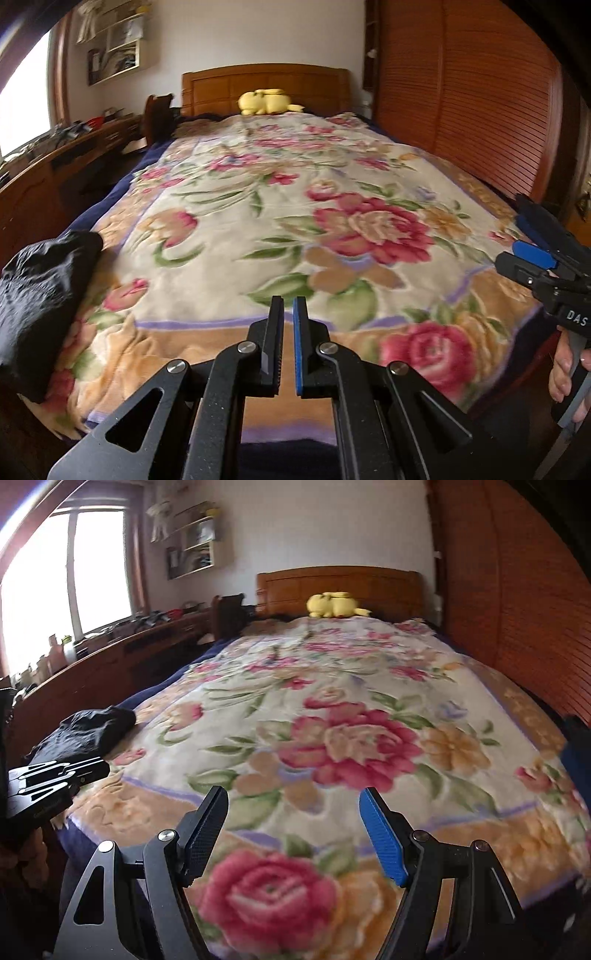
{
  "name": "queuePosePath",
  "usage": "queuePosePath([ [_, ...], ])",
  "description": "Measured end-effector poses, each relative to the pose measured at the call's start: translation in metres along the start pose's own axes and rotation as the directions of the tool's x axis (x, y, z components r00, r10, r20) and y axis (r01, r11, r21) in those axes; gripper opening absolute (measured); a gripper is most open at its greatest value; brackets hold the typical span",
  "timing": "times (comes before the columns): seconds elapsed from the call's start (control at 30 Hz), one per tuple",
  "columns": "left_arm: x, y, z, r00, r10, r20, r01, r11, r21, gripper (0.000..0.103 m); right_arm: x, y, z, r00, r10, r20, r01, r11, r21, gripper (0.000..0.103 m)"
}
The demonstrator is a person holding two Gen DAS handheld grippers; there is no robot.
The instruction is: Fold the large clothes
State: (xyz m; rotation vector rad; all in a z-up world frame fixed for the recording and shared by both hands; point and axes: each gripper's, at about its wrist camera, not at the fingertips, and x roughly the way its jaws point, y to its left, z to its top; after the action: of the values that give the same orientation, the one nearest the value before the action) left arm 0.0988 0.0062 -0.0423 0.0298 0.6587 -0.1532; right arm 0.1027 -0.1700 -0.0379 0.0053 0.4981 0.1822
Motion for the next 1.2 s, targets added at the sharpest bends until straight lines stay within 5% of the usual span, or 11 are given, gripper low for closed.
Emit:
queuePosePath([
  [0.3,-0.047,-0.034,0.011,0.996,-0.034,0.077,0.032,0.999,0.023,0.005,-0.073,-0.005,-0.009,0.995,-0.032,0.092,0.027,0.998,0.052,0.075],
  [0.7,-0.114,-0.032,0.022,0.977,-0.014,0.214,0.014,1.000,0.001,0.005,-0.155,0.017,-0.022,0.965,-0.085,0.249,0.079,0.996,0.034,0.075],
  [1.2,-0.120,-0.026,0.019,0.974,-0.005,0.224,0.010,1.000,-0.022,0.005,-0.137,0.008,-0.028,0.961,-0.094,0.260,0.090,0.996,0.030,0.075],
])
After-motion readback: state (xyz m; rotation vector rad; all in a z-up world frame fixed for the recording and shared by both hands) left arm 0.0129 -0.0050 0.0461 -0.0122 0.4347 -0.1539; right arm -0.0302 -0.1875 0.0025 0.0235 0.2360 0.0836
